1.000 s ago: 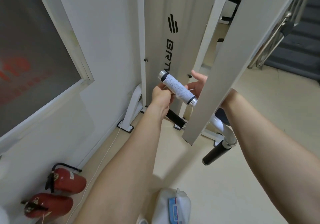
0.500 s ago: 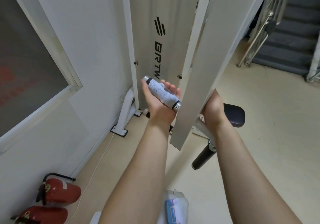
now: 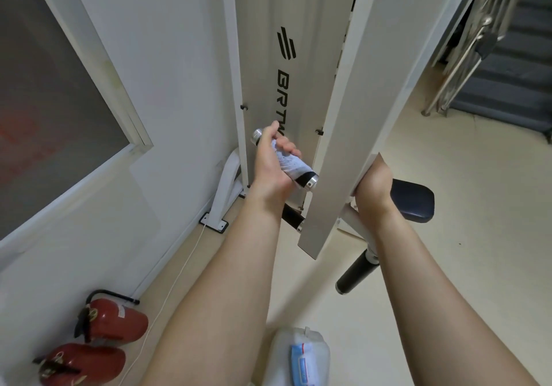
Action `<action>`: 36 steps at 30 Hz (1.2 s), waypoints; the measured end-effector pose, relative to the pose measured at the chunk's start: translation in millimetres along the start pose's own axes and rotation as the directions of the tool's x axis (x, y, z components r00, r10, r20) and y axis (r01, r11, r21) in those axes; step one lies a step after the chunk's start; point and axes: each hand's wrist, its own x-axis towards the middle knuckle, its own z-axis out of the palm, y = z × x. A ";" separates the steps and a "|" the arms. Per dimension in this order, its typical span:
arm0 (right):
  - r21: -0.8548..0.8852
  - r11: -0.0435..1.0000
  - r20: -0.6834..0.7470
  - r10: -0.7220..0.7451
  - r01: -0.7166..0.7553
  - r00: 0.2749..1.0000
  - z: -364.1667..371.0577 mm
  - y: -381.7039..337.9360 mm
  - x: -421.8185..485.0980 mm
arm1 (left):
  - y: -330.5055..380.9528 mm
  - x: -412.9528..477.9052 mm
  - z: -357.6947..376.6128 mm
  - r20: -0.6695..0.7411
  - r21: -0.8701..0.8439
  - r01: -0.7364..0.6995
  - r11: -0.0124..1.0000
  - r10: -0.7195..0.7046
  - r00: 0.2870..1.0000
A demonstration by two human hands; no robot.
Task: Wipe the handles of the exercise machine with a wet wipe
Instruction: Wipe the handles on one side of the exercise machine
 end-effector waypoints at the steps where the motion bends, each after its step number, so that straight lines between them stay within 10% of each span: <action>1: -0.011 1.000 -0.027 0.005 -0.005 1.000 -0.8 -2.1 -0.4 | -11.8 -3.4 -5.7 0.072 -0.052 0.049 0.997 -0.045 0.996; 5: -0.085 0.996 -0.067 -0.022 0.016 0.997 -8.4 -5.3 -2.0 | -37.6 -13.3 -12.4 0.182 0.027 0.135 0.990 -0.138 0.974; 13: -0.114 0.993 -0.023 -0.042 0.039 0.999 1.4 -4.2 -9.3 | 16.4 0.0 8.6 -0.201 0.258 0.051 0.965 0.002 0.980; 22: -0.134 0.991 -0.116 0.003 -0.019 0.993 -7.4 -5.0 -10.2 | -34.4 -5.5 -29.1 0.435 -0.125 0.109 0.986 -0.044 0.899; 31: -0.095 0.994 0.030 -0.050 0.052 0.998 -7.3 -2.4 -26.4 | -8.3 -13.7 10.1 -0.295 0.195 0.058 0.979 0.002 0.956; 36: -0.093 0.990 0.040 -0.098 0.102 0.994 5.6 -0.4 -26.7 | 0.1 -10.1 -20.7 0.103 0.089 0.062 0.994 -0.071 0.992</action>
